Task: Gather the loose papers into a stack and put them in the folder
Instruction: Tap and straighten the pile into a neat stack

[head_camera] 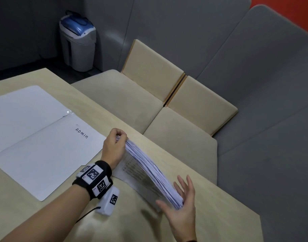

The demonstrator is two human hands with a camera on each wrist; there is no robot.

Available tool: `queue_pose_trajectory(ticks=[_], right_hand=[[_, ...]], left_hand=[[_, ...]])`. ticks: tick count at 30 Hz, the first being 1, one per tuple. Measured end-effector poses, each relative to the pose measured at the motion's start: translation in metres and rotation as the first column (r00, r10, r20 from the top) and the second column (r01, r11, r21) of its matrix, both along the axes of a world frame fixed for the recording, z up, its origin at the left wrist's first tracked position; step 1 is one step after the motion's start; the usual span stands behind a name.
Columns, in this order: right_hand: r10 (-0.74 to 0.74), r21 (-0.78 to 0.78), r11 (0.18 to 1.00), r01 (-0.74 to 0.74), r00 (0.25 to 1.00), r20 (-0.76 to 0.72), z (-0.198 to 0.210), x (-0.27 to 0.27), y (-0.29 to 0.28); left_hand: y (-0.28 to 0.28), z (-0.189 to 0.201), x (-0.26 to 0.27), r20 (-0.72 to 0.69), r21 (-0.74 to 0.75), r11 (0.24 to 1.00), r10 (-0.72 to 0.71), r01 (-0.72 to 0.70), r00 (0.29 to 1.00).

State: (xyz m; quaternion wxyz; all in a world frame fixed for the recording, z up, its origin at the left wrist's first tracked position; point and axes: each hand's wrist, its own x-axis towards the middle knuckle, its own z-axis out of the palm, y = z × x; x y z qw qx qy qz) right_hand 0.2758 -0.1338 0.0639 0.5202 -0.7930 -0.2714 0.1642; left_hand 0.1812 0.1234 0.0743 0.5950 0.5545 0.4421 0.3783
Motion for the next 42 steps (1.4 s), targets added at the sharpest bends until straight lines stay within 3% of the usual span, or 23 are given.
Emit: queue_pose_trajectory(ticks=[2, 4, 6, 10, 12, 14, 16, 19, 23, 27, 29, 31, 34, 38, 42], right_hand=[[0.084, -0.155, 0.985, -0.072, 0.994, 0.069, -0.014, 0.006, -0.001], [0.177, -0.307, 0.947, -0.090, 0.947, 0.269, -0.025, 0.013, 0.002], [0.185, -0.392, 0.920, 0.012, 0.867, 0.462, -0.034, 0.022, 0.005], [0.136, -0.365, 0.924, 0.112, 0.796, 0.590, -0.025, 0.036, 0.010], [0.095, -0.302, 0.947, 0.110, 0.803, 0.589, -0.016, 0.044, 0.007], [0.059, -0.225, 0.972, 0.061, 0.870, 0.489, -0.005, 0.052, 0.004], [0.021, -0.098, 0.995, 0.004, 0.966, 0.259, 0.008, 0.056, 0.001], [-0.080, 0.161, 0.984, 0.082, 0.997, -0.021, 0.034, 0.056, 0.001], [-0.161, 0.329, 0.925, 0.190, 0.981, -0.112, 0.057, 0.044, 0.010], [-0.274, 0.485, 0.824, 0.292, 0.955, -0.110, 0.060, 0.025, 0.020], [-0.298, 0.477, 0.824, 0.306, 0.950, -0.095, 0.048, 0.019, 0.022], [-0.272, 0.348, 0.894, 0.282, 0.959, -0.079, 0.026, 0.014, 0.022], [-0.194, 0.155, 0.962, 0.225, 0.962, -0.193, -0.014, 0.012, 0.017], [-0.147, 0.065, 0.982, 0.176, 0.935, -0.322, -0.030, 0.018, 0.019], [-0.094, 0.045, 0.993, 0.113, 0.945, -0.312, -0.022, 0.025, 0.019]], left_hand=[[0.001, -0.002, 0.001, 0.010, 0.006, 1.000, 0.000, 0.000, 1.000], [-0.001, -0.003, 0.001, -0.008, 0.029, 0.999, -0.023, 0.023, 1.000], [-0.004, -0.006, 0.001, -0.014, 0.042, 0.993, -0.111, 0.111, 0.994], [-0.002, -0.016, -0.011, 0.052, -0.058, 0.951, -0.302, 0.304, 0.952], [0.005, -0.022, -0.023, 0.053, -0.071, 0.930, -0.359, 0.362, 0.932], [0.013, -0.025, -0.034, 0.046, -0.073, 0.910, -0.405, 0.407, 0.913], [0.018, -0.024, -0.043, 0.027, -0.079, 0.878, -0.471, 0.472, 0.882], [0.024, -0.026, -0.047, 0.002, -0.057, 0.827, -0.561, 0.560, 0.828], [0.012, -0.014, -0.036, 0.083, -0.036, 0.809, -0.583, 0.587, 0.808], [-0.014, 0.011, -0.021, 0.201, 0.144, 0.930, -0.362, 0.338, 0.910], [-0.022, 0.010, -0.022, 0.206, 0.189, 0.957, -0.257, 0.219, 0.944], [-0.026, -0.001, -0.026, 0.191, 0.149, 0.973, -0.203, 0.176, 0.960], [-0.027, -0.033, -0.032, 0.165, 0.022, 0.957, -0.288, 0.289, 0.943], [-0.024, -0.050, -0.030, 0.189, -0.136, 0.938, -0.291, 0.319, 0.938], [-0.017, -0.028, -0.025, 0.128, -0.031, 0.981, -0.186, 0.192, 0.974]])
